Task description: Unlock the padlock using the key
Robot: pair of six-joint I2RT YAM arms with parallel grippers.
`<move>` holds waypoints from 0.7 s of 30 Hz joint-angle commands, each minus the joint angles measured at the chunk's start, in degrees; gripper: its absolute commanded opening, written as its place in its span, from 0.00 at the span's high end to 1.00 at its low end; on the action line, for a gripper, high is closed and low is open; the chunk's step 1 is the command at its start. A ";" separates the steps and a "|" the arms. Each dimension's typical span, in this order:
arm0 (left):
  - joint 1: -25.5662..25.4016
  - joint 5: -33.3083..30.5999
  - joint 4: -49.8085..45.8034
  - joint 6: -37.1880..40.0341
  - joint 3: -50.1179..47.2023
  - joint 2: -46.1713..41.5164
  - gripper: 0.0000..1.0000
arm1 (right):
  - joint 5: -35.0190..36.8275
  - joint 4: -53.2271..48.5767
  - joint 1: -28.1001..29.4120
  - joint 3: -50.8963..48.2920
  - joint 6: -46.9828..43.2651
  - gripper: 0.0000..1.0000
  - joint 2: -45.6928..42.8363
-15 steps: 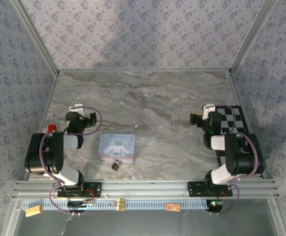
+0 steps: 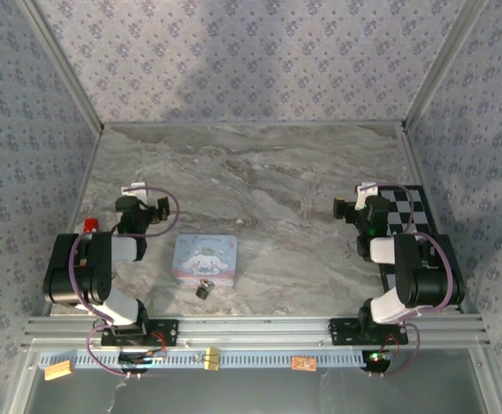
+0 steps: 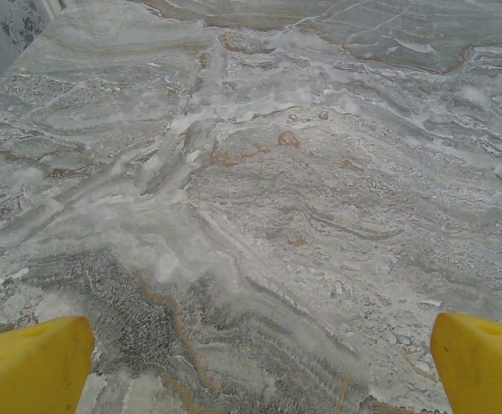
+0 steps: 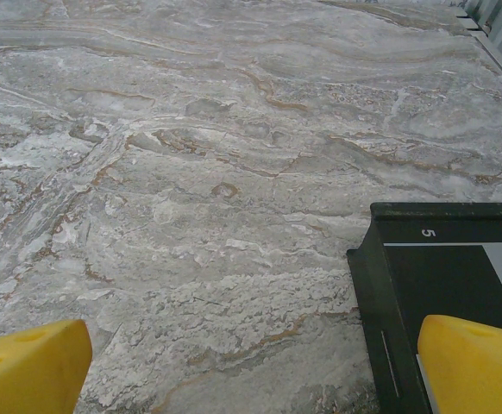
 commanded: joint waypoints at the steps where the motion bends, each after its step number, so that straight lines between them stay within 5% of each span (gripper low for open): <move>1: -0.44 -0.49 2.09 0.63 1.27 0.45 0.00 | 1.10 1.37 -0.24 1.30 0.57 0.01 0.86; 21: -0.45 -0.47 2.09 0.70 1.27 0.43 0.00 | 0.60 1.35 -0.52 1.29 0.66 0.01 0.86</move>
